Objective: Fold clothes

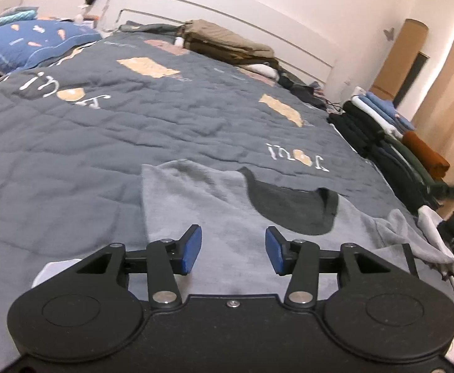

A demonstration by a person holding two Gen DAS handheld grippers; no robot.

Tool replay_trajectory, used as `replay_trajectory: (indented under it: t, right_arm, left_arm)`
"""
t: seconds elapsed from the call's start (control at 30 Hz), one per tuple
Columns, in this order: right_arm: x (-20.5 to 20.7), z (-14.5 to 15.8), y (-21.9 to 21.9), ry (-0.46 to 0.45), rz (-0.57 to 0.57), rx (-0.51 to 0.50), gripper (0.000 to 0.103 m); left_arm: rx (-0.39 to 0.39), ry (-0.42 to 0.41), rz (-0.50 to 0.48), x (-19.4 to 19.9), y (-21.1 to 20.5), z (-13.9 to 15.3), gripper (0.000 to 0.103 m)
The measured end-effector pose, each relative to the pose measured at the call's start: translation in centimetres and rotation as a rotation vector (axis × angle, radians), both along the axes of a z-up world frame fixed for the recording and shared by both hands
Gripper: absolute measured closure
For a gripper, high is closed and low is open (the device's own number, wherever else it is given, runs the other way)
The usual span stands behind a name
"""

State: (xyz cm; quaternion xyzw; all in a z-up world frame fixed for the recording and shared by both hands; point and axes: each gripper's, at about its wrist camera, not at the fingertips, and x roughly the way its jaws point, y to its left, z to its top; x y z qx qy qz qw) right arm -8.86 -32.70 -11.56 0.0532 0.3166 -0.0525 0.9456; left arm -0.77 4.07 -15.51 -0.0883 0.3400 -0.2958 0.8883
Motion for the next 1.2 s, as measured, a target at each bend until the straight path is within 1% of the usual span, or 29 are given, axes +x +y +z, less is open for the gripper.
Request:
replay_trajectory:
  t: [0.13,0.2,0.27,0.33,0.4,0.47,0.5,0.57,0.67,0.77,0.87,0.93,1.03,1.1,1.17,1.2]
  right_arm:
    - [-3.1,-3.3,-3.1,0.057,-0.122,0.004,0.051]
    - [-4.1,-4.8,-4.4,0.073,-0.153,0.046,0.051]
    - [-5.7,-6.0,-6.4,0.047,-0.231,0.128,0.051]
    - [-7.5,-7.4,-8.7,0.006,-0.301,0.253,0.05]
    - [-8.8,-8.7,-11.1,-0.004,-0.395,0.361,0.05]
    - [-10.0,-9.2,-13.3,-0.022,-0.487,0.439,0.05]
    - [-10.7,-9.5,-14.4,-0.046,-0.539,0.474,0.05]
    - [-12.3,-10.4,-16.2,-0.072,-0.661,0.543,0.05]
    - [-15.0,-11.1,-18.2,-0.105,-0.798,0.612,0.05]
    - [-17.1,-10.6,-19.2,-0.135,-0.872,0.582,0.05]
    - [-18.5,-10.2,-20.1,-0.157,-0.917,0.532,0.05]
    - [-19.2,-9.9,-20.6,-0.164,-0.933,0.491,0.05]
    - [-20.3,-9.6,-21.2,-0.162,-0.94,0.433,0.05]
    - [-21.0,-9.5,-21.7,-0.165,-0.947,0.431,0.05]
    - [-21.8,-9.8,-22.5,-0.167,-0.958,0.461,0.05]
    - [-22.2,-10.0,-22.9,-0.17,-0.963,0.483,0.05]
  left_arm:
    - [0.006,-0.029,-0.034,-1.1,-1.5,0.1,0.056]
    - [0.006,-0.039,-0.053,-1.6,-2.1,0.0,0.056]
    - [0.006,-0.046,-0.065,-2.0,-2.6,-0.1,0.055]
    - [-0.001,-0.047,-0.074,-2.2,-3.0,-0.3,0.055]
    - [-0.009,-0.046,-0.084,-2.4,-3.3,-0.5,0.054]
    - [-0.01,-0.051,-0.091,-2.6,-3.6,-0.6,0.053]
    - [-0.01,-0.053,-0.094,-2.6,-3.8,-0.7,0.052]
    - [-0.002,-0.053,-0.101,-2.8,-4.2,-0.9,0.052]
    - [0.001,-0.049,-0.111,-3.1,-4.7,-1.2,0.051]
    - [-0.014,-0.021,-0.136,-3.3,-5.6,-1.4,0.051]
    - [-0.034,0.011,-0.193,-4.1,-7.3,-1.4,0.051]
    - [-0.04,0.015,-0.242,-5.1,-8.8,-1.1,0.051]
    - [-0.051,-0.002,-0.323,-7.1,-11.4,0.1,0.051]
    - [-0.075,-0.012,-0.37,-8.5,-12.9,0.9,0.05]
    - [-0.106,-0.013,-0.406,-9.9,-14.3,1.4,0.05]
    - [-0.116,-0.016,-0.421,-10.6,-15.0,1.5,0.047]
